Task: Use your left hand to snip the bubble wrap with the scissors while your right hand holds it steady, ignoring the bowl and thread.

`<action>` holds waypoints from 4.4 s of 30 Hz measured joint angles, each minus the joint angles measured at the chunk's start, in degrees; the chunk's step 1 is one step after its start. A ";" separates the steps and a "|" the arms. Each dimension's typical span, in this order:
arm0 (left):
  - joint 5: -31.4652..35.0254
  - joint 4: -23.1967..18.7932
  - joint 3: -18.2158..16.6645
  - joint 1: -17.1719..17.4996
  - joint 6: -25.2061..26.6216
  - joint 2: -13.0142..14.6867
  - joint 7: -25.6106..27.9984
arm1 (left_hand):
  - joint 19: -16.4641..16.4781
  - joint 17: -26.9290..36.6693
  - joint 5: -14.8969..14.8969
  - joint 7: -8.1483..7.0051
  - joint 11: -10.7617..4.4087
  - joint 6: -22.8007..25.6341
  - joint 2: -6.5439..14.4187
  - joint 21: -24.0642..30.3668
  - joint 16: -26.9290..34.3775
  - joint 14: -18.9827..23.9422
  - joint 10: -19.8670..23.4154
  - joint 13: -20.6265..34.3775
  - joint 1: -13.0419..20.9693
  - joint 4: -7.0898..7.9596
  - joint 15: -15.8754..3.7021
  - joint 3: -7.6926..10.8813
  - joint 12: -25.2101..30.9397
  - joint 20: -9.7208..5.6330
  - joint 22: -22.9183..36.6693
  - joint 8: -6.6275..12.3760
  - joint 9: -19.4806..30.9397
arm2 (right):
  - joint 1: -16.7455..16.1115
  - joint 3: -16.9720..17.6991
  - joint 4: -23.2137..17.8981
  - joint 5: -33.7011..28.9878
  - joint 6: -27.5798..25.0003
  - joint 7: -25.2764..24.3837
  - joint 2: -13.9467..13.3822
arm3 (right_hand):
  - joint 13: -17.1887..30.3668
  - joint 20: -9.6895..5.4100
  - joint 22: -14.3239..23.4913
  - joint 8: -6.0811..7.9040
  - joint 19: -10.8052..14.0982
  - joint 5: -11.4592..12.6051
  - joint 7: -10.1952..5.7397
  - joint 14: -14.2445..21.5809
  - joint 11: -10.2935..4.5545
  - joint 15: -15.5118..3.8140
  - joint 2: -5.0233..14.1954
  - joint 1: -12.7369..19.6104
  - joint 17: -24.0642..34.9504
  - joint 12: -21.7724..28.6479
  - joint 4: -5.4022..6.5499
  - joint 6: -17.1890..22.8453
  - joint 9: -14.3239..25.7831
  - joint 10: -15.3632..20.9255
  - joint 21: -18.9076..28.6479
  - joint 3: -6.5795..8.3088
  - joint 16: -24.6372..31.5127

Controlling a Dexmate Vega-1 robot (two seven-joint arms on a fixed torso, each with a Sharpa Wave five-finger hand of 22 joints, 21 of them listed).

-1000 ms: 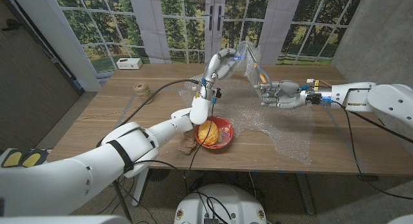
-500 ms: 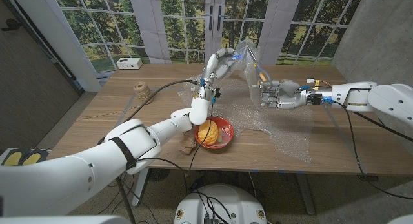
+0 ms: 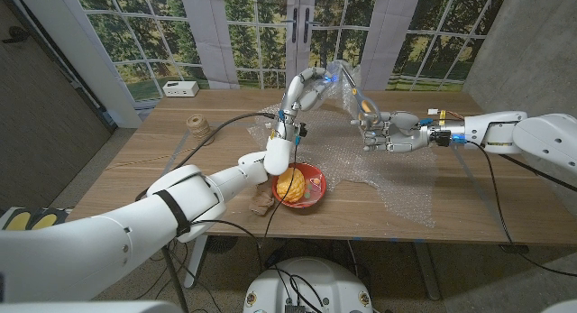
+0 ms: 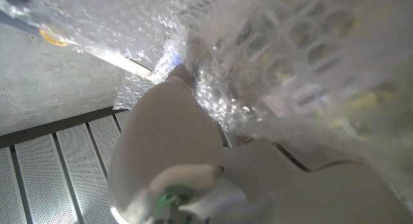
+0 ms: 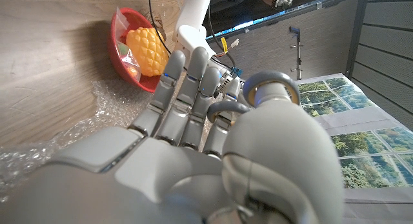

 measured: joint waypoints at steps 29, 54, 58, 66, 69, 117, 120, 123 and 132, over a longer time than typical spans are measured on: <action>0.82 -0.66 -0.80 0.70 1.20 0.37 -0.22 | 0.00 -0.28 0.00 0.00 0.00 0.00 0.00 0.00 0.24 0.30 -0.01 0.10 0.00 0.00 -0.11 0.00 0.00 0.00 -0.28 0.00 -0.48 | -0.37 -0.21 -0.79 -1.69 1.39 1.79 -2.27 | -1.37 1.34 -1.05 0.28 0.52 1.55 -0.87 -0.17 -2.72 0.18 -0.70 -4.15 -0.55 -1.51 1.35 -13.15 -4.62 1.37 -1.62 -2.76 -2.30; -4.87 4.20 1.34 -1.10 -0.03 -1.59 -1.67 | 0.62 0.37 0.29 3.58 -1.00 -32.40 0.88 -0.98 1.47 -0.13 -1.27 1.61 -4.51 1.67 -0.11 0.30 1.35 -0.21 0.89 -18.42 -7.58 | -1.79 1.22 -1.68 -1.15 1.75 0.49 -3.46 | -1.80 1.54 -1.04 0.69 0.72 1.92 -0.73 0.16 -2.91 0.29 -0.41 -4.44 -0.53 -1.51 1.35 -13.03 -5.68 1.98 -2.06 -3.23 -2.94; -5.75 3.59 1.27 -1.06 0.00 -1.40 -2.84 | 0.58 0.94 0.71 1.48 -0.15 -23.47 2.48 -2.71 1.78 -0.99 -5.14 4.80 -6.10 2.49 -0.11 2.85 2.40 -0.21 1.69 -17.33 -11.99 | -1.81 1.31 -1.91 -1.15 1.74 0.34 -3.51 | -1.76 1.53 -1.04 0.69 0.72 1.92 0.08 0.16 -2.70 0.29 -0.40 -4.44 -0.37 -1.51 1.35 -13.84 -5.82 2.17 -2.46 -3.23 -2.93; -6.15 0.73 0.10 0.13 1.77 -0.59 -4.69 | -1.15 2.92 1.34 1.59 -0.82 -10.23 3.72 -5.81 1.77 -3.50 -11.94 9.12 -9.81 6.24 1.07 8.47 4.72 0.31 2.74 -17.30 -17.12 | -1.81 1.47 -2.69 -1.64 2.14 0.14 -3.75 | -1.75 1.53 -1.04 0.91 0.72 1.92 8.79 0.47 -3.11 -0.03 -0.40 -4.43 -0.10 -1.51 1.12 -21.94 -5.95 2.58 -2.67 -3.45 -2.94; -6.15 -1.39 -0.70 0.94 1.77 0.04 -4.69 | -1.37 3.79 1.62 0.91 -0.82 -8.01 3.50 -6.23 1.78 -4.46 -12.73 9.56 -10.94 7.27 1.53 10.10 5.82 0.51 3.12 -17.30 -18.07 | -1.81 1.47 -2.69 -1.94 2.48 0.04 -3.75 | -1.85 1.39 -1.04 0.91 0.87 1.92 8.98 0.47 -3.10 -0.03 -0.40 -4.43 -0.10 -1.51 1.01 -22.14 -5.95 2.57 -2.67 -3.35 -2.93; 8.56 3.74 -0.99 -1.68 12.95 -3.91 5.71 | 0.62 9.79 1.61 -9.16 -2.54 -8.23 1.51 -5.93 -0.90 -3.16 4.59 -2.31 -32.73 9.30 0.92 30.51 28.56 -0.01 6.72 -8.91 10.21 | -6.12 5.82 -6.92 0.42 3.55 -1.60 -5.65 | -2.58 1.23 -1.03 0.91 1.45 2.31 8.93 0.57 -3.24 0.09 0.59 -4.80 0.43 -1.19 0.75 -22.14 -6.47 3.10 -3.56 -3.49 -4.03; 8.86 4.45 -0.88 -2.05 13.35 -4.30 6.07 | 0.62 9.79 1.31 -9.18 -2.54 -7.75 1.51 -5.49 -0.90 -2.94 4.59 -2.29 -32.73 8.90 0.71 30.11 28.26 -0.01 6.49 -9.48 9.56 | -6.13 5.80 -6.90 0.62 3.38 -1.61 -5.63 | -2.62 1.23 -1.03 0.91 1.45 2.31 8.93 0.57 -3.23 0.09 0.59 -4.80 0.42 -1.19 0.75 -22.14 -6.47 3.10 -3.56 -3.49 -4.22; 8.76 4.97 -0.58 -2.39 13.60 -4.60 6.27 | 0.60 9.79 1.31 -9.10 -2.54 -7.68 1.51 -5.49 -0.90 -2.84 4.60 -2.10 -32.73 8.75 0.62 29.96 28.11 -0.02 6.13 -10.03 8.99 | -6.50 5.87 -6.90 0.79 3.28 -1.78 -5.66 | -2.53 1.23 -1.03 0.91 1.45 2.31 8.93 0.57 -3.23 0.09 0.59 -4.80 0.42 -1.19 0.52 -22.14 -6.47 3.10 -3.56 -3.71 -4.22; 8.27 5.45 -0.41 -3.01 13.79 -5.18 6.54 | 0.50 9.80 1.31 -9.11 -2.55 -7.05 1.74 -4.98 -0.90 -2.85 4.60 -1.85 -32.95 8.04 0.62 29.72 27.67 -0.12 5.54 -11.43 7.51 | -7.68 6.81 -7.26 1.07 3.46 -2.32 -5.98 | -2.70 1.23 -1.03 0.91 1.45 2.31 8.96 0.89 -3.22 -0.23 0.59 -4.80 0.63 -1.19 0.51 -22.17 -6.46 3.09 -3.99 -3.72 -4.22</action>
